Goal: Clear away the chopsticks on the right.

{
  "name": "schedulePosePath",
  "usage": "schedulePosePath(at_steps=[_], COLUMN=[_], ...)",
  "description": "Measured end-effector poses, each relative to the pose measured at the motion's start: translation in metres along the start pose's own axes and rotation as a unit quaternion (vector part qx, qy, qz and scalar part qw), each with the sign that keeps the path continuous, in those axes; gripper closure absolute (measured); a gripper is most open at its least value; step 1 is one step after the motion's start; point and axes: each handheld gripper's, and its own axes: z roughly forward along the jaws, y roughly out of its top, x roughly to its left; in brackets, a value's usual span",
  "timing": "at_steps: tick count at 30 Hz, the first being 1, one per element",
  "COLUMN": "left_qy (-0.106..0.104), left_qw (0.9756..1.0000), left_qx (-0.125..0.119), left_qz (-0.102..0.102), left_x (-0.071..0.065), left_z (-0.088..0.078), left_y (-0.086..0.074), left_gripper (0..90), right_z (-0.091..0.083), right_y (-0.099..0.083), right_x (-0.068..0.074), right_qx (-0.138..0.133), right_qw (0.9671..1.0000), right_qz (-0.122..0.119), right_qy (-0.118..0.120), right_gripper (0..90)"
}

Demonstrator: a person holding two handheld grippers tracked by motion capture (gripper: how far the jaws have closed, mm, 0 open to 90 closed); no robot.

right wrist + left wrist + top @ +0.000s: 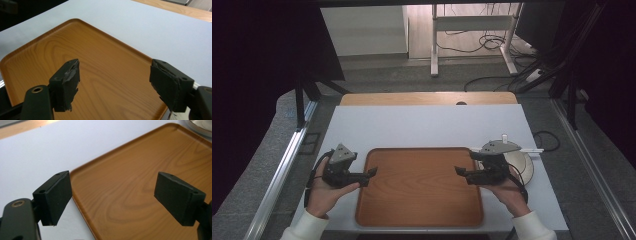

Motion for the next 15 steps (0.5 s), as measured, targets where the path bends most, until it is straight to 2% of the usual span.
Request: schedulePosePath(at_steps=[6,11,15], left_qy=[0.005,0.015,0.006], left_qw=[1.0,0.9998,0.9999], left_qx=[-0.003,-0.01,-0.009], left_qz=[0.002,0.0,-0.003], left_x=[0.0003,0.0026,0.0019], left_z=[-0.0021,-0.0078,-0.0068], left_y=[-0.0001,-0.0026,-0.0031], left_gripper=[13.6,13.1,13.4], right_z=[0.0035,0.0037,0.0], right_y=[-0.0009,0.0034,0.0027], right_x=[-0.0056,-0.0037,-0.0009], right_qx=[0.003,0.008,0.012], right_qw=[1.0,0.9998,0.9998], right_qz=[-0.008,-0.017,-0.014], right_qy=[-0.003,0.009,0.008], right_gripper=[24.1,28.1,28.2])
